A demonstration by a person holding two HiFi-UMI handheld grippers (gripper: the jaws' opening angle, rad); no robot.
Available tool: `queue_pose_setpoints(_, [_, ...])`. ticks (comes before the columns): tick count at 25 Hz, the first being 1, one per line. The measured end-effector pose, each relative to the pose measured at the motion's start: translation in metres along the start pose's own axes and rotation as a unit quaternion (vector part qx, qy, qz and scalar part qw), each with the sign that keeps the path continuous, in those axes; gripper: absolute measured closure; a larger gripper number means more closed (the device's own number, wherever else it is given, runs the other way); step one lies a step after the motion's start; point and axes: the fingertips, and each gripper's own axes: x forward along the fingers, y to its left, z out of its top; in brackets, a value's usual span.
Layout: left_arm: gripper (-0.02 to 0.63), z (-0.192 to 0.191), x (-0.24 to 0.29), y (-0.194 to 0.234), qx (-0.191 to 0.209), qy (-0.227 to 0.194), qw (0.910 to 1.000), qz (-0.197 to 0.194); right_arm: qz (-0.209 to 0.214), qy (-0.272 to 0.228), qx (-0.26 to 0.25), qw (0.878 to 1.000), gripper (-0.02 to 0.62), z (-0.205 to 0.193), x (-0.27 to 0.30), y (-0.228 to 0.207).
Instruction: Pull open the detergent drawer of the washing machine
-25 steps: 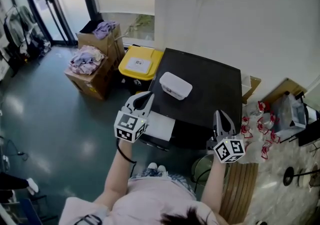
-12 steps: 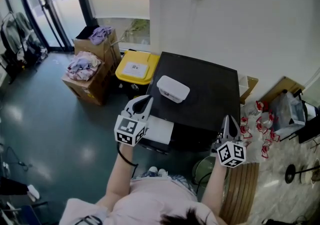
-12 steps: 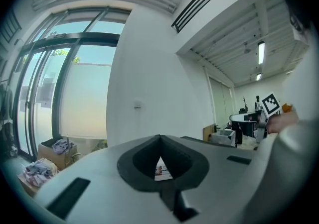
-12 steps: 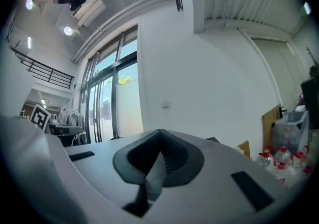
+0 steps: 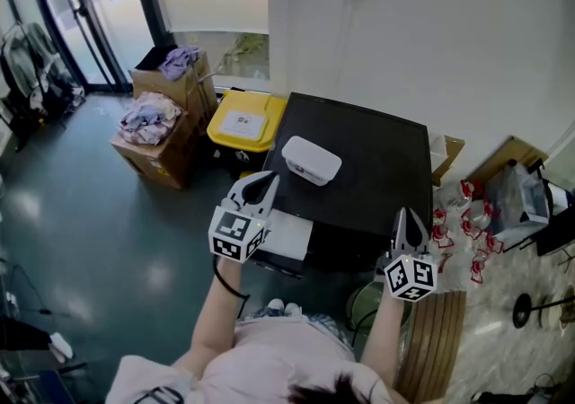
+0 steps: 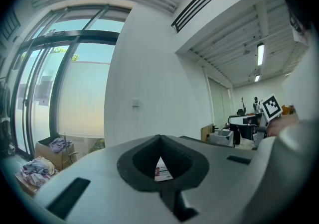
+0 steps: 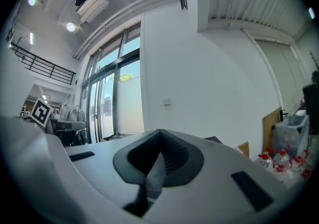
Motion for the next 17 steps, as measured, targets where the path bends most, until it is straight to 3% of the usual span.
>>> queue_pose_setpoints(17, [0.581,-0.0038,0.0063,-0.0064,0.001,0.009,0.9998,-0.016,0.001,0.012,-0.016,1.0,0.58,-0.0039,0.0036,0.0082])
